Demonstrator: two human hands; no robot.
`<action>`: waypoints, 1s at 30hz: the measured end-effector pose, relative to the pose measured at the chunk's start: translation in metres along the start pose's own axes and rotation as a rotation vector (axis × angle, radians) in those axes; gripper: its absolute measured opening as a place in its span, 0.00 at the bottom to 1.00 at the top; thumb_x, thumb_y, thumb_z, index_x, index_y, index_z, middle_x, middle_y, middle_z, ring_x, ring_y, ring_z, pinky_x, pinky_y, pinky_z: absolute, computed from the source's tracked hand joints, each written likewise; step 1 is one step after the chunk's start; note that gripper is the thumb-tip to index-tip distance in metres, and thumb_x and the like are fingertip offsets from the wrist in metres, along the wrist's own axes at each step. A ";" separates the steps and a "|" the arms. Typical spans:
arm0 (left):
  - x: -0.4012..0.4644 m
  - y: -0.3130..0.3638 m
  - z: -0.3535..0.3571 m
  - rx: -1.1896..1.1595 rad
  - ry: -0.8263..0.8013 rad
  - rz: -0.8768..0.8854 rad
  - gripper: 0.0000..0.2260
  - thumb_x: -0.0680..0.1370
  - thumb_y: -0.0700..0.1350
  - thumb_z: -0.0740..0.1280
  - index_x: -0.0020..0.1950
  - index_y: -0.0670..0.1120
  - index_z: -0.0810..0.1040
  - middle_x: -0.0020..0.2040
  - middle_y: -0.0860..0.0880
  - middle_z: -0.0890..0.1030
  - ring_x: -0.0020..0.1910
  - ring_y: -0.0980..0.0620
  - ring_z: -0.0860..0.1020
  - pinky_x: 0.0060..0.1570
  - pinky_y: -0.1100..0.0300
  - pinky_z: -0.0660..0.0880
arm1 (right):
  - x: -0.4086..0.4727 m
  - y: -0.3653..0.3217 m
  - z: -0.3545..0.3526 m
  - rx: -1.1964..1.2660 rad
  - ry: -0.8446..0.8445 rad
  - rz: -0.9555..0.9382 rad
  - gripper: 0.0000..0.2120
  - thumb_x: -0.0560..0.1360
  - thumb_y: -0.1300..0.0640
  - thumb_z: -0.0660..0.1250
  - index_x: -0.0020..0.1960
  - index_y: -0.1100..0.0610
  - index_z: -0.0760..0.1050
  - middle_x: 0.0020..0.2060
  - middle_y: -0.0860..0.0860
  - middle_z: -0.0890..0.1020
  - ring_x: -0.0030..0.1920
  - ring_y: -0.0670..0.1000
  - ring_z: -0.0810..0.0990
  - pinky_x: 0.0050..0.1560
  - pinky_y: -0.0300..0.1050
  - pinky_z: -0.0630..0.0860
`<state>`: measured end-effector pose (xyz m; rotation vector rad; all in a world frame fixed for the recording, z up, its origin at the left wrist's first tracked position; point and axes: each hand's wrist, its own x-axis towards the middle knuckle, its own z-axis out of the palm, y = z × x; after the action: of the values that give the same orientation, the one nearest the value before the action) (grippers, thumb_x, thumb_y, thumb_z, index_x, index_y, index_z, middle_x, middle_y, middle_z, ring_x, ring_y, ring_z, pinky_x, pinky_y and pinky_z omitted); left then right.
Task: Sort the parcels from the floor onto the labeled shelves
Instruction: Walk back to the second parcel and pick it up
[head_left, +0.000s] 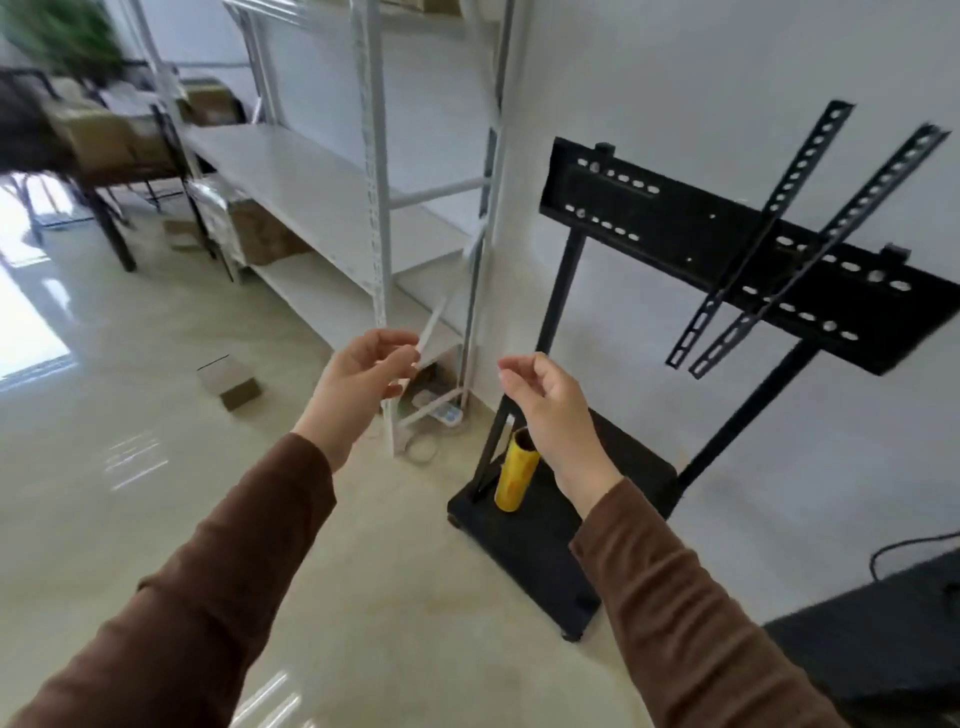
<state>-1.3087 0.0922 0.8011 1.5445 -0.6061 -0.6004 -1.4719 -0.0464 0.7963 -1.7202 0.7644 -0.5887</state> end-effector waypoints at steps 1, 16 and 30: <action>0.009 -0.006 -0.025 0.006 0.035 -0.014 0.11 0.82 0.42 0.66 0.63 0.41 0.81 0.53 0.44 0.82 0.51 0.49 0.81 0.57 0.52 0.78 | 0.012 0.000 0.025 0.011 -0.016 -0.005 0.08 0.82 0.55 0.67 0.59 0.54 0.81 0.51 0.46 0.84 0.49 0.36 0.81 0.48 0.27 0.74; 0.141 -0.077 -0.259 -0.031 0.370 -0.148 0.07 0.83 0.42 0.65 0.59 0.45 0.81 0.51 0.46 0.82 0.50 0.50 0.80 0.55 0.52 0.75 | 0.210 -0.013 0.284 0.050 -0.226 0.004 0.09 0.80 0.54 0.72 0.42 0.54 0.76 0.36 0.46 0.77 0.40 0.46 0.75 0.47 0.40 0.74; 0.315 -0.095 -0.433 0.024 0.555 -0.201 0.06 0.82 0.45 0.67 0.48 0.46 0.82 0.51 0.48 0.85 0.50 0.50 0.82 0.55 0.52 0.77 | 0.425 -0.053 0.491 0.071 -0.473 0.021 0.18 0.82 0.49 0.67 0.49 0.65 0.78 0.39 0.52 0.77 0.42 0.49 0.74 0.47 0.43 0.74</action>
<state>-0.7796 0.1909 0.7244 1.7116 -0.0366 -0.2869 -0.8250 -0.0386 0.7187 -1.6926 0.4185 -0.1762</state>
